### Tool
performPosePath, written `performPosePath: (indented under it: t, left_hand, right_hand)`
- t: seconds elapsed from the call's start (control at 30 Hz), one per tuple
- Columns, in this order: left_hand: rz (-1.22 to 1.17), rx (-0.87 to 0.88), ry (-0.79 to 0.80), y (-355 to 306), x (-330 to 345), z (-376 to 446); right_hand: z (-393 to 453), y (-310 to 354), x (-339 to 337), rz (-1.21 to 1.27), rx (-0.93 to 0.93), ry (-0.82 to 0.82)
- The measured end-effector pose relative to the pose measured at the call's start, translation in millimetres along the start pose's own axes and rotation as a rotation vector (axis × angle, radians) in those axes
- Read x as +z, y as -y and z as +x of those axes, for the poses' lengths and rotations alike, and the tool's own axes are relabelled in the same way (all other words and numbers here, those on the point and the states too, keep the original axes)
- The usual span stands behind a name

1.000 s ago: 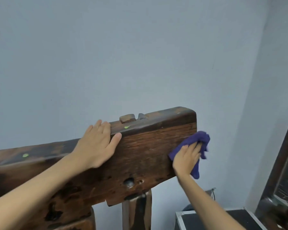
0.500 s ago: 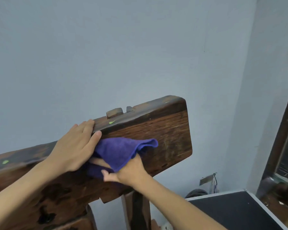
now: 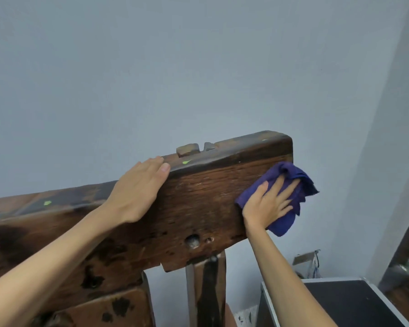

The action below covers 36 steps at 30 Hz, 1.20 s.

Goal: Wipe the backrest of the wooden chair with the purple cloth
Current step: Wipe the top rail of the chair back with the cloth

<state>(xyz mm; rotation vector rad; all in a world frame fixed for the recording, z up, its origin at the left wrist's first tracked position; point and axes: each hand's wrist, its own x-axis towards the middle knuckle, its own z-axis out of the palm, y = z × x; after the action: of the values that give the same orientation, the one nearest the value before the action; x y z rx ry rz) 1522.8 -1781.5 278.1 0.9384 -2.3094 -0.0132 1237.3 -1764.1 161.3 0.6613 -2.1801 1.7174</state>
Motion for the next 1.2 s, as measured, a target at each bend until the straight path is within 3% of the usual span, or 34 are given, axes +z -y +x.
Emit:
performPosePath:
  t: [0.1, 0.17, 0.27, 0.33, 0.4, 0.5, 0.6, 0.7, 0.9, 1.0, 1.07, 1.2]
  left_hand:
    - [0.076, -0.05, -0.018, -7.6, 2.1, 0.4]
    - [0.136, -0.057, -0.031, -9.1, 2.2, 0.9]
    - [0.158, -0.05, -0.025, -9.9, -0.7, 0.1]
    - [0.161, -0.054, 0.017, -5.7, 0.1, 0.5]
    - [0.124, -0.089, 0.016, -4.4, 0.2, -0.1]
    - [0.087, -0.1, -0.005, -1.9, -0.1, -2.1]
    - [0.123, -0.063, 0.014, 0.9, -0.7, -3.6]
    - [0.177, -0.067, -0.014, -1.0, 2.9, -4.4]
    - [0.326, -0.121, -0.202, -20.3, 12.9, -5.5]
    - [0.335, -0.163, -0.279, -31.0, 22.6, -5.0]
    - [0.345, -0.19, -0.327, -33.5, 25.8, -3.6]
    - [0.314, -0.232, -0.398, -33.2, 28.0, -1.2]
  right_hand:
    - [-63.0, -4.0, 4.7, 0.017, 0.172, 0.127]
    - [-123.9, 4.6, 3.3, 0.023, 0.144, 0.269]
    - [-200.4, 24.4, -7.1, 0.063, 0.015, 0.452]
    - [-233.7, 29.3, -5.7, -0.001, -0.136, 0.461]
    - [-244.3, 24.7, -2.4, -0.069, -0.343, 0.515]
    - [-221.5, 19.9, -8.2, -0.035, -0.494, 0.718]
    - [-177.4, 18.0, -15.6, -0.046, -0.636, 0.611]
    - [-128.4, 11.7, -20.1, -0.043, -0.631, 0.49]
    - [-37.5, -41.1, -20.5, -0.051, -0.14, 0.236]
    - [-52.5, -50.3, -12.4, 0.057, 0.01, 0.213]
    - [-95.7, -53.1, -9.5, 0.026, -0.121, 0.274]
    - [-171.4, -58.7, -12.4, -0.107, -0.805, 0.664]
